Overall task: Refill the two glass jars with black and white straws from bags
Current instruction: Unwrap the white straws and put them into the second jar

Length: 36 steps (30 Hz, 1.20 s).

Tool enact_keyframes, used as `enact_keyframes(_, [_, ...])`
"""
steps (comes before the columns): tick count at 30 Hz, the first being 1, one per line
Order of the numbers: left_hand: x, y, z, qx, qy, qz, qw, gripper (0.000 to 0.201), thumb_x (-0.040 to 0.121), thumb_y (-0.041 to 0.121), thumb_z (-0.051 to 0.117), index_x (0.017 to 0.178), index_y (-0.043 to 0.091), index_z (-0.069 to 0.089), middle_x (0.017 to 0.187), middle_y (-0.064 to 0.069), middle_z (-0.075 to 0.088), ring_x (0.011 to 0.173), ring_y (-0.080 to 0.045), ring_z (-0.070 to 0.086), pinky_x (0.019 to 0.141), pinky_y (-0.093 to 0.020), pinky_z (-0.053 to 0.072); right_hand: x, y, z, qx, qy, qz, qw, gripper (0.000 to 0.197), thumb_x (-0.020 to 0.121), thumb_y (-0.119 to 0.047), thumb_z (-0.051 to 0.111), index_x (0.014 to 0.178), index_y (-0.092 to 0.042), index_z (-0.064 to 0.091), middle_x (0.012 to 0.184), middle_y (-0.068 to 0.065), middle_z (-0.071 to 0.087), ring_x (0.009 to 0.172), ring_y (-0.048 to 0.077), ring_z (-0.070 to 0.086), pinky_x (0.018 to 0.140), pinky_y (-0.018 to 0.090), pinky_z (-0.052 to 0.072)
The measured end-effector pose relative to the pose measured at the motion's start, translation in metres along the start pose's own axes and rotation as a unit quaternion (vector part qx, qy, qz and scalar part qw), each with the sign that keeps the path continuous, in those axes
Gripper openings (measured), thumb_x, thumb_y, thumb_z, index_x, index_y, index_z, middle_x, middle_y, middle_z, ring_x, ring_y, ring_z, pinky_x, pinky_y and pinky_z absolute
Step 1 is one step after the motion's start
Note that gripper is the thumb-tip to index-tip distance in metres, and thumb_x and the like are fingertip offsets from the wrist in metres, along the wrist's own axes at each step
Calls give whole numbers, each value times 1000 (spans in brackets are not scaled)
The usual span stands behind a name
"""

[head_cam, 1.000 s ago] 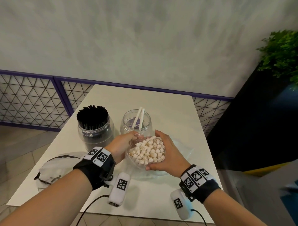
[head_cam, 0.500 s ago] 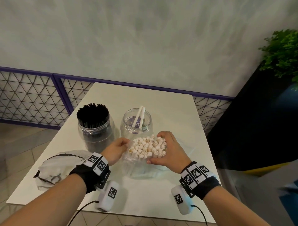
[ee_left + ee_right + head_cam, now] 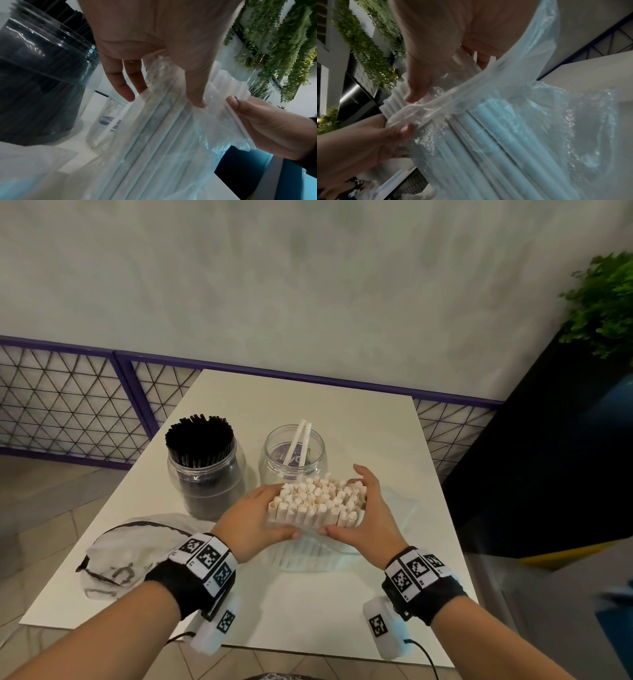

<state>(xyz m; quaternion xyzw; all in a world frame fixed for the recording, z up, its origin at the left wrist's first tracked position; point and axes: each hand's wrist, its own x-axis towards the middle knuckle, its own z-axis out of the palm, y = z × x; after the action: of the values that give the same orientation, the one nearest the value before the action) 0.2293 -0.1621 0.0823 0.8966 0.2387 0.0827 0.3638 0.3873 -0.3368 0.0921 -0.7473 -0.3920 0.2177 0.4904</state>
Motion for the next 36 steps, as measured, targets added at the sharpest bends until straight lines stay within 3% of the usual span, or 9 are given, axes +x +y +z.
enact_keyframes(4, [6, -10, 9, 24, -14, -14, 1000, 91, 59, 60, 69, 139, 34, 36, 134, 9, 49, 124, -13, 46, 106, -37, 39, -3, 5, -3, -123, -1, 21, 992, 105, 59, -45, 86, 142, -38, 21, 123, -19, 46, 115, -1, 41, 102, 23, 34])
enact_keyframes(9, [9, -13, 13, 37, -24, 8, 999, 77, 69, 39, 79, 136, 30, 43, 126, 9, 54, 115, -10, 47, 103, -30, 38, -4, 19, -4, -393, 65, -84, 914, 99, 54, -86, 54, 132, -26, 45, 148, -4, 31, 134, 23, 22, 108, 45, 20])
enact_keyframes(13, [7, -7, 15, 30, -40, 6, 999, 62, 76, 25, 77, 132, 20, 51, 117, 13, 48, 116, -11, 43, 105, -26, 33, 1, 28, -6, -387, -74, 20, 919, 121, 48, -95, 44, 149, -35, 13, 156, -11, 13, 146, 19, -1, 116, 52, -2])
enact_keyframes(18, [2, -16, 25, -31, -51, -50, 997, 62, 72, 23, 78, 128, 26, 52, 125, 5, 58, 117, -14, 53, 103, -39, 42, 6, 48, 6, -339, -128, 117, 925, 121, 47, -87, 60, 148, -40, 10, 151, -9, 19, 143, 20, 11, 115, 57, 4])
enact_keyframes(22, [2, -19, 32, -54, -43, -82, 994, 69, 74, 19, 77, 135, 27, 46, 130, 3, 56, 120, -17, 52, 103, -35, 41, 12, 57, 18, -317, -113, 145, 930, 120, 38, -86, 65, 141, -35, 32, 136, -8, 42, 130, 20, 37, 112, 52, 23])
enact_keyframes(25, [1, -19, 31, -85, -41, -84, 992, 61, 77, 17, 76, 131, 30, 50, 124, 12, 56, 117, -11, 51, 97, -27, 40, 11, 59, 20, -207, -90, 118, 967, 111, 34, -79, 75, 132, -37, 43, 127, -15, 54, 121, 10, 51, 103, 41, 43])
enact_keyframes(29, [-6, -14, 11, -128, -36, -85, 988, 43, 82, 12, 71, 99, 45, 51, 98, 18, 61, 94, -11, 60, 78, -27, 52, -2, 31, 16, -167, -55, 39, 984, 94, 48, -60, 84, 132, -41, 45, 126, -23, 55, 116, -3, 52, 96, 23, 46])
enact_keyframes(33, [-15, -2, -26, -152, -29, -57, 986, 30, 85, 16, 67, 104, 36, 56, 101, 5, 67, 90, -15, 64, 72, -31, 58, -11, -6, 18, -169, -28, 1, 985, 90, 49, -67, 79, 129, -38, 50, 114, -24, 61, 104, -6, 55, 83, 11, 41])
enact_keyframes(36, [-24, 1, -58, -162, 5, -40, 986, 28, 86, 19, 66, 99, 41, 56, 99, 11, 67, 91, -7, 64, 70, -26, 56, -10, -31, 30, -139, -8, -17, 990, 95, 46, -74, 74, 129, -35, 51, 113, -25, 63, 104, -6, 57, 86, 15, 46])
